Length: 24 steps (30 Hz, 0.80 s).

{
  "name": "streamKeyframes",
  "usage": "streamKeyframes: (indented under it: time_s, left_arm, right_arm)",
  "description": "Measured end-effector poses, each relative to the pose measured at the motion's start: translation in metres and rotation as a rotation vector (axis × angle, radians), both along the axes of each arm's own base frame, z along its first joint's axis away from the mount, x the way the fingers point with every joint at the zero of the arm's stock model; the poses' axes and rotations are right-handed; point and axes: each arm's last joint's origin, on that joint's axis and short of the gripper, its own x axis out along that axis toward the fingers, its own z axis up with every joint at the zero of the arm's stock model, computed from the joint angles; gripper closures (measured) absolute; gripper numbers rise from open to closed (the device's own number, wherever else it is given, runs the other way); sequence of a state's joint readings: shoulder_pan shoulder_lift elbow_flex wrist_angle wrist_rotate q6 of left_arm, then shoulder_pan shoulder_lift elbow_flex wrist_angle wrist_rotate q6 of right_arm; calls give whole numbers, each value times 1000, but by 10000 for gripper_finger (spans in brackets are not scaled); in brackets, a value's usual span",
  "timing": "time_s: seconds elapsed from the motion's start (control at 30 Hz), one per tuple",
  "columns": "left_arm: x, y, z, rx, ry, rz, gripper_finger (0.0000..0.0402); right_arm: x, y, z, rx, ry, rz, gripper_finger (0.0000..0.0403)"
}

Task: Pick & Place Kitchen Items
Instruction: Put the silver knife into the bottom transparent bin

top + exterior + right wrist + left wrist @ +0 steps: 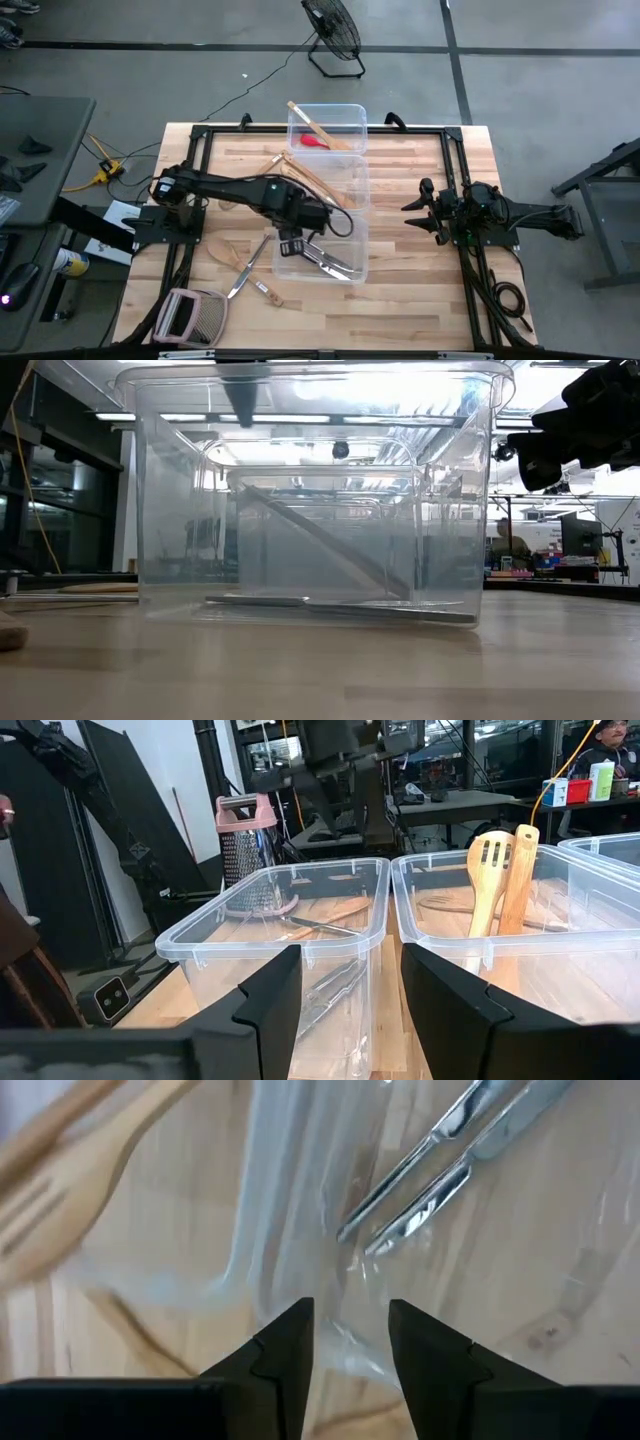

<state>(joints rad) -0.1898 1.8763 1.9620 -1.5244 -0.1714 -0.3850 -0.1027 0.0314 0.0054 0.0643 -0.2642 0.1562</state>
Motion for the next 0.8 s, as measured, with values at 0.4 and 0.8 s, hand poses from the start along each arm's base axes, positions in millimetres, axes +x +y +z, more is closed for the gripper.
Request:
streamKeyframes:
  time_s: [0.4,0.8]
  left_arm:
    - [-29,8,19,-40,-44,289,273]
    - [-78,17,0,-46,8,541,273]
  right_arm:
    - [0,0,0,0,2,0,237]
    - [0,0,0,0,4,0,237]
